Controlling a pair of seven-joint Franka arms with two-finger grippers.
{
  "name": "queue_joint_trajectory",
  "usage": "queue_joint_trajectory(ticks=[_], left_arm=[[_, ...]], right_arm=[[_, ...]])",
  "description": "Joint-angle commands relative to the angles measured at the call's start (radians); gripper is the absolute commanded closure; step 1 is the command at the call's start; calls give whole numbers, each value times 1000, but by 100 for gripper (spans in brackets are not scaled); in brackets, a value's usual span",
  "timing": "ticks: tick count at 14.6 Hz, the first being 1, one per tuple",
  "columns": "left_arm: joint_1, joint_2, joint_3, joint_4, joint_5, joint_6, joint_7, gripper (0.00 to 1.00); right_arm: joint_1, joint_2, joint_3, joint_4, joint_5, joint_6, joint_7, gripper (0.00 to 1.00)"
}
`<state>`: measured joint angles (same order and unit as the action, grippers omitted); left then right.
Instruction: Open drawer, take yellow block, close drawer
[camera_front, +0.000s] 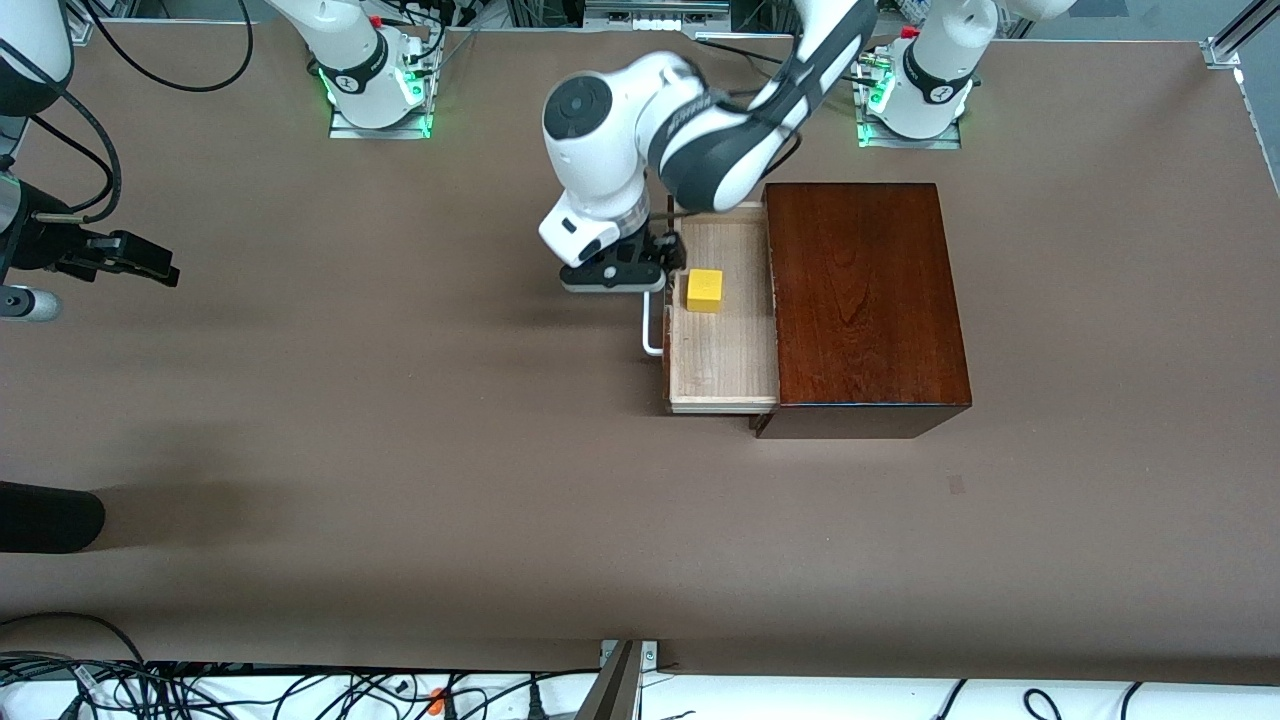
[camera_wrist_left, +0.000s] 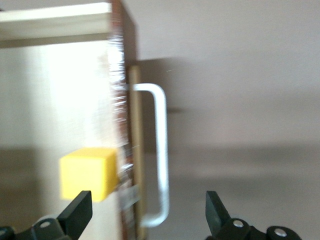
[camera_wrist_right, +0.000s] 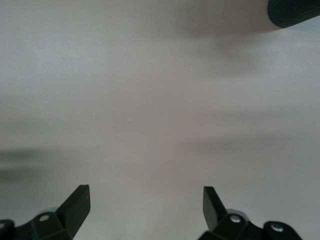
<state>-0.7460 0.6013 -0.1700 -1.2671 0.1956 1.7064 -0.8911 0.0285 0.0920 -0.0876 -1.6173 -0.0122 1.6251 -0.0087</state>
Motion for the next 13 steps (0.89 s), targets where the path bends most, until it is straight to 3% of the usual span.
queue_joint_trajectory(ticks=[1,4,7,10,11,13], left_arm=[[40,-81,13,32,-10,-181,140,0],[160,-162,10,32,-7,-261,297,0],[308,-211,6,28,-24,-277,507,0],[407,-233,10,21,-91,-330,586,0],[422,-263,17,6,-119,-335,627,0],[506,-349,17,-114,-136,-314,742,0]], right_arm=[[-4,-8,12,7,-18,-7,-13,0],[2,-8,37,8,-20,-5,-5,0],[4,-5,144,23,-15,-7,4,0],[13,2,222,22,-14,-7,58,0],[37,3,238,23,-12,-7,78,0],[124,15,247,23,-12,7,223,0]])
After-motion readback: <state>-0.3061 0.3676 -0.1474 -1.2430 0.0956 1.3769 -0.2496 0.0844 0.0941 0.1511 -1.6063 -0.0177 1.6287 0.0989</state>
